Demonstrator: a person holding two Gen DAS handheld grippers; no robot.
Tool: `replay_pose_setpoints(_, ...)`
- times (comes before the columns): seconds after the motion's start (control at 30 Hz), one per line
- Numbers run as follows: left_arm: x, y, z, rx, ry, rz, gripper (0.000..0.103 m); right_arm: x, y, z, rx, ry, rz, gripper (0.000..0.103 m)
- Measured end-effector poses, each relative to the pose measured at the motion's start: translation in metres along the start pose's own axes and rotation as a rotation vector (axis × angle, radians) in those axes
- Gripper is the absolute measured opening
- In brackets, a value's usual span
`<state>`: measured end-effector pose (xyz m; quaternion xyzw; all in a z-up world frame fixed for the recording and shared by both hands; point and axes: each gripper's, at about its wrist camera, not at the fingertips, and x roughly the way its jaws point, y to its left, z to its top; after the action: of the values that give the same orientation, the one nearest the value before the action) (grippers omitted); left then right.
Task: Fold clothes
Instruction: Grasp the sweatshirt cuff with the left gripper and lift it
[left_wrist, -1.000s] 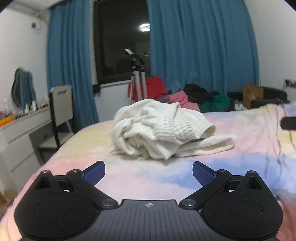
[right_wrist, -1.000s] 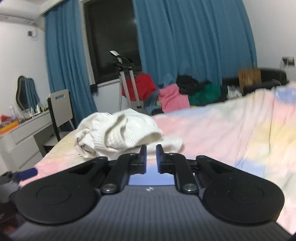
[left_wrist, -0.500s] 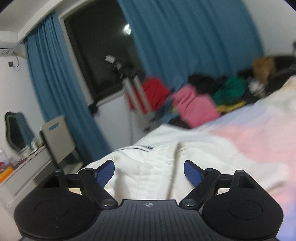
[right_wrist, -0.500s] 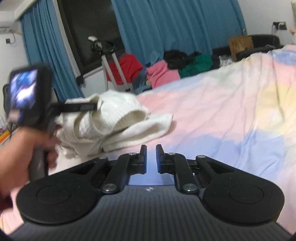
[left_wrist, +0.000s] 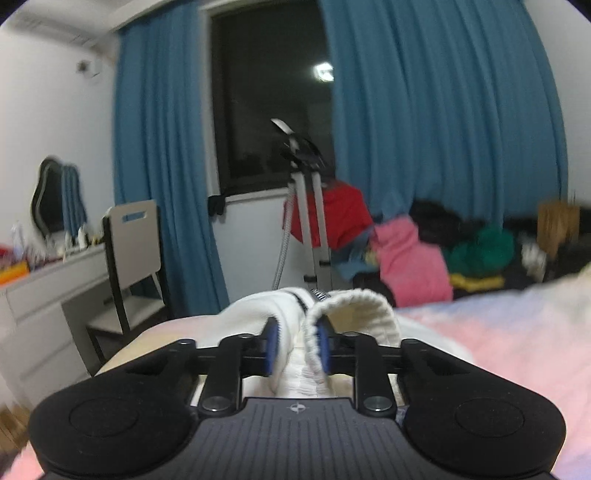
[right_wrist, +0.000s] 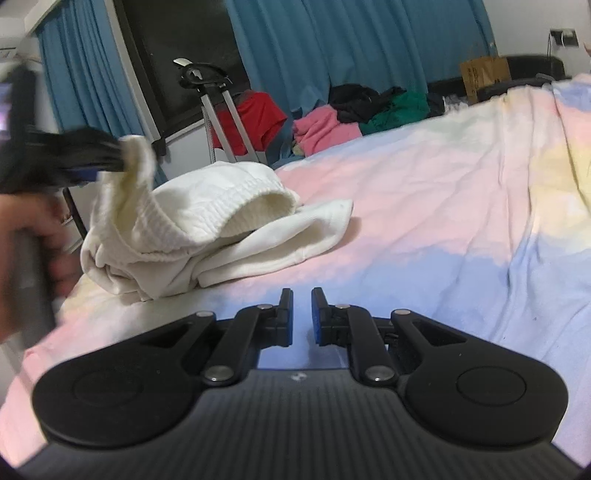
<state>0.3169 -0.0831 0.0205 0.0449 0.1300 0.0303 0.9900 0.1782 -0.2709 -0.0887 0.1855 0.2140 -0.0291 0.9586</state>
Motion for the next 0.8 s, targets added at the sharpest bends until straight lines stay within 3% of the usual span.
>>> replay_pose_setpoints(0.13, -0.068, 0.054, 0.004, -0.087, -0.021, -0.022, 0.006, -0.014, 0.007, 0.003, -0.044, -0.067, 0.003, 0.013)
replay_pose_setpoints(0.33, -0.162, 0.130, -0.011, -0.130, -0.017, -0.056, 0.006, -0.041, 0.017, 0.006, -0.104, -0.178, 0.015, 0.014)
replay_pose_setpoints(0.43, -0.187, 0.169, -0.031, -0.144, -0.007, -0.046, 0.006, -0.056, 0.021, 0.004, -0.119, -0.189, 0.030, 0.014)
replay_pose_setpoints(0.6, -0.198, 0.231, -0.074, -0.223, 0.071, -0.011, 0.006, -0.074, 0.038, -0.002, -0.186, -0.133, 0.028, 0.017)
replay_pose_setpoints(0.7, -0.191, 0.262, -0.097, -0.293, 0.122, 0.012, 0.006, -0.072, 0.048, -0.012, -0.186, -0.038, 0.078, 0.037)
replay_pose_setpoints(0.77, -0.185, 0.276, -0.105, -0.321, 0.138, 0.020, 0.006, -0.068, 0.056, -0.023, -0.199, 0.039, 0.127, 0.064)
replay_pose_setpoints(0.8, -0.181, 0.281, -0.107, -0.331, 0.145, 0.021, 0.006, -0.064, 0.062, -0.029, -0.221, 0.075, 0.151, 0.066)
